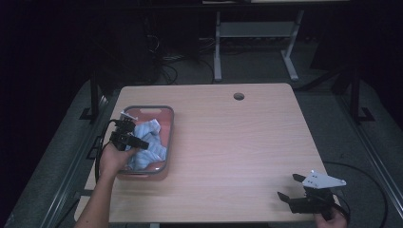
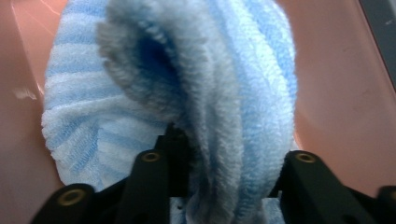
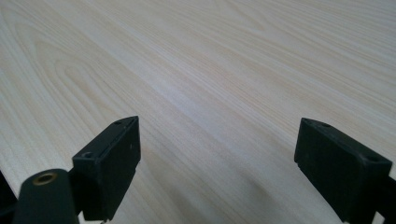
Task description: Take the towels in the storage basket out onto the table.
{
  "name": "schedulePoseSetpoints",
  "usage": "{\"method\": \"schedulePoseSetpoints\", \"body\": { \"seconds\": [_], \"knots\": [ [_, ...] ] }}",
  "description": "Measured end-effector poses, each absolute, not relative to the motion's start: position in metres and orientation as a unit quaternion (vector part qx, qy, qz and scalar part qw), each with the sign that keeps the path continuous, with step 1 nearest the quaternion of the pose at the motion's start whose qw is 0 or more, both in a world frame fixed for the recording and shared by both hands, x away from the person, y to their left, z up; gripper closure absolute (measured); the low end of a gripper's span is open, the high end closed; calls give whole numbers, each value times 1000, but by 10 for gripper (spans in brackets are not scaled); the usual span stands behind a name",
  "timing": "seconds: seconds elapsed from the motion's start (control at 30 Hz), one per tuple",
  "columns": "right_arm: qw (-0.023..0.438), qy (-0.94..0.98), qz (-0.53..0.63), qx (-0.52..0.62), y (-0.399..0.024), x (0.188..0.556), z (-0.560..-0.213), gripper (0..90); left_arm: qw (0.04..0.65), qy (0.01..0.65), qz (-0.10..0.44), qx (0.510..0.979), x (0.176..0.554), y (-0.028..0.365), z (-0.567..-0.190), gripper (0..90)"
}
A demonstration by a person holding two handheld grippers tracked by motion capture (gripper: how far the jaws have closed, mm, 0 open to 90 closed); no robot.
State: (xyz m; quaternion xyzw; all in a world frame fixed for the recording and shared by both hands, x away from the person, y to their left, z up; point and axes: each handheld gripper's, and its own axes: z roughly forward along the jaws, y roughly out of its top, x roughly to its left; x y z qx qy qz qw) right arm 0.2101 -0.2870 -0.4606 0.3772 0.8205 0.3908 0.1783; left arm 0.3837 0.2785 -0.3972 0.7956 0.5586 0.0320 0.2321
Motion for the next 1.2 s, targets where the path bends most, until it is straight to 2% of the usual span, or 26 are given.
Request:
{"method": "schedulePoseSetpoints", "body": {
  "seconds": [0.3, 1.2],
  "knots": [
    [181, 816, 392, 383, -289, 209, -460, 139, 253, 555, 29, 792, 380, 280, -391, 700],
    [188, 813, 393, 388, -289, 209, -459, 139, 326, 535, 35, 779, 364, 288, -363, 704]
  ]
}}
